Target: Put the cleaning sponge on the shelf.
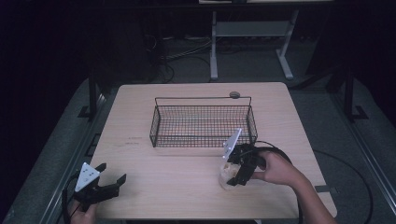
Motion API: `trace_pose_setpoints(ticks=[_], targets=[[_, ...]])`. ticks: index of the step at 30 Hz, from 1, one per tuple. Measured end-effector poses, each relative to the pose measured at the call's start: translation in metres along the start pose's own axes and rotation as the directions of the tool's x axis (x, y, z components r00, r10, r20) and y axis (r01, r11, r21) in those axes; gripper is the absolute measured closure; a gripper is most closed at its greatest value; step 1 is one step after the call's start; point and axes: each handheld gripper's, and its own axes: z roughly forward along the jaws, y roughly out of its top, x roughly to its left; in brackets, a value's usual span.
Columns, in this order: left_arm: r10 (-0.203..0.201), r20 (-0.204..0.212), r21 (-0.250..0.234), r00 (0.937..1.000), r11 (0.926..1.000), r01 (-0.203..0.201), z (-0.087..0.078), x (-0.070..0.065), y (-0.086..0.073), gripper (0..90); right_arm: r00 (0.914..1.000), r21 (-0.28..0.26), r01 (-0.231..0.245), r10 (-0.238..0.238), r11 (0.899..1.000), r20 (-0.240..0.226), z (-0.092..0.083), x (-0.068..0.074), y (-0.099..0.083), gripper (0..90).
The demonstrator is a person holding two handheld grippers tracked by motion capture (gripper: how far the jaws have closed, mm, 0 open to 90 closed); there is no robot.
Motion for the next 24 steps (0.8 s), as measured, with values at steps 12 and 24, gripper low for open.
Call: trace_pose_setpoints(ticks=[12, 24], targets=[[0.0, 0.0, -0.001, 1.0, 1.0, 0.0, 0.0, 0.0, 0.0, 13.7, 0.9998, 0.013, 0.009, -0.009, 1.0, -0.016, 0.002, 0.0, 0.001, 28.2], [0.002, 0.001, 0.002, 1.0, 1.0, -0.002, 0.0, -0.001, 0.0, 13.7, 0.9996, -0.009, 0.03, -0.03, 1.0, -0.001, -0.012, 0.0, 0.01, 28.4]])
